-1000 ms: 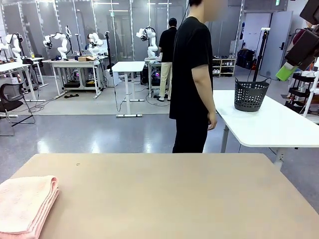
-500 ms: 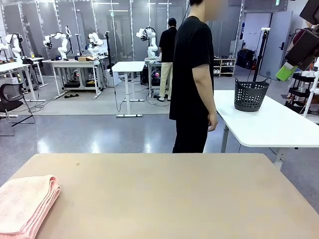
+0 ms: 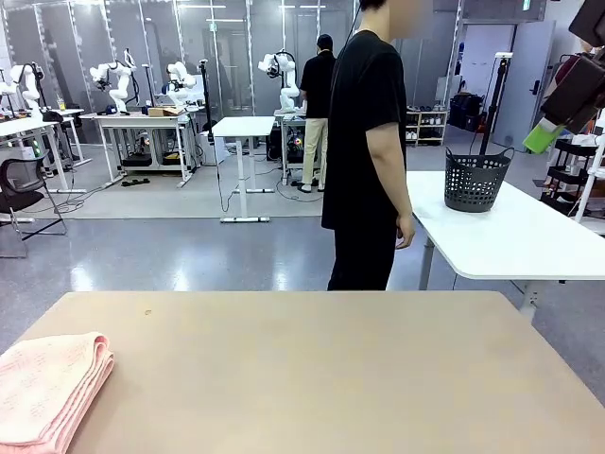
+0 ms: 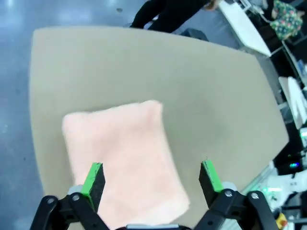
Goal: Fold the towel.
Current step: Pick up the 100 cm Hotel Towel and place it on the left side of the table.
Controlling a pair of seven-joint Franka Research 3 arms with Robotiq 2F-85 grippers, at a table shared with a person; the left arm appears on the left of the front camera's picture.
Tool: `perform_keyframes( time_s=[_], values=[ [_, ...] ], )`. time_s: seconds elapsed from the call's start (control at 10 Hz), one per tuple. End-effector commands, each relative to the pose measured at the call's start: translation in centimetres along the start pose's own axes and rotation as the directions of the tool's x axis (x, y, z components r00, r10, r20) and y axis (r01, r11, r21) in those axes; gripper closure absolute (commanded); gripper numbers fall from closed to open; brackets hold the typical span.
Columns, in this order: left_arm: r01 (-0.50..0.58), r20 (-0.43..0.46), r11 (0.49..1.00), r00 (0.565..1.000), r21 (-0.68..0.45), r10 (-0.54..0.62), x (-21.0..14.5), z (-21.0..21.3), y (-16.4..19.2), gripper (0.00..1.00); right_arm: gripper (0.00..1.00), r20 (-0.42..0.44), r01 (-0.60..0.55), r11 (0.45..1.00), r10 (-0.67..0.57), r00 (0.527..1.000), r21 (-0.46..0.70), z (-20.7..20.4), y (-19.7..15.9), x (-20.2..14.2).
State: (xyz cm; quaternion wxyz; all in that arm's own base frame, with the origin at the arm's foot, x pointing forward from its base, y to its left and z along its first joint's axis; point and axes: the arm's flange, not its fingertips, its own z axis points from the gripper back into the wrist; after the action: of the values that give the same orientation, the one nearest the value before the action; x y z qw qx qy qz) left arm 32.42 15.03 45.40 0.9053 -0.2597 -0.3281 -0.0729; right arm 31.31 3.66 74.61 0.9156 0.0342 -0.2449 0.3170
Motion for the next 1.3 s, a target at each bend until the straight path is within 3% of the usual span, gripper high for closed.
perform_keyframes(
  time_s=[0.0,0.3,0.5,0.7,0.9,1.0,1.2],
  values=[
    [0.064,-0.022,0.998,0.998,0.019,-0.063,-3.4,-3.7,-10.8,0.0,0.0,-0.007,0.007,1.0,-0.007,1.0,-0.004,0.2,-0.1,0.0],
    [0.187,-0.113,0.982,0.976,0.006,-0.185,-0.7,-9.1,-22.3,0.0,0.0,-0.007,0.007,1.0,-0.007,1.0,-0.004,0.2,-0.1,0.0],
    [0.318,-0.266,0.948,0.915,0.013,-0.303,-1.2,-14.4,-28.9,0.0,0.0,-0.007,0.007,1.0,-0.007,1.0,-0.004,0.2,-0.1,0.0],
    [0.371,-0.296,0.928,0.891,0.039,-0.344,-1.6,-15.9,-31.3,0.0,0.0,-0.007,0.007,1.0,-0.007,1.0,-0.004,0.2,-0.1,0.0],
    [0.332,-0.262,0.942,0.914,0.042,-0.31,-1.4,-15.1,-31.3,0.0,0.0,-0.007,0.007,1.0,-0.007,1.0,-0.004,0.2,-0.1,0.0],
    [0.371,-0.31,0.928,0.883,0.001,-0.353,-2.9,-16.6,-32.3,0.0,0.0,-0.007,0.007,1.0,-0.007,1.0,-0.004,0.2,-0.1,0.0],
    [0.371,-0.31,0.928,0.883,0.001,-0.353,-2.9,-16.6,-32.3,0.0,0.0,-0.007,0.007,1.0,-0.007,1.0,-0.004,0.2,-0.1,0.0]
  ],
)
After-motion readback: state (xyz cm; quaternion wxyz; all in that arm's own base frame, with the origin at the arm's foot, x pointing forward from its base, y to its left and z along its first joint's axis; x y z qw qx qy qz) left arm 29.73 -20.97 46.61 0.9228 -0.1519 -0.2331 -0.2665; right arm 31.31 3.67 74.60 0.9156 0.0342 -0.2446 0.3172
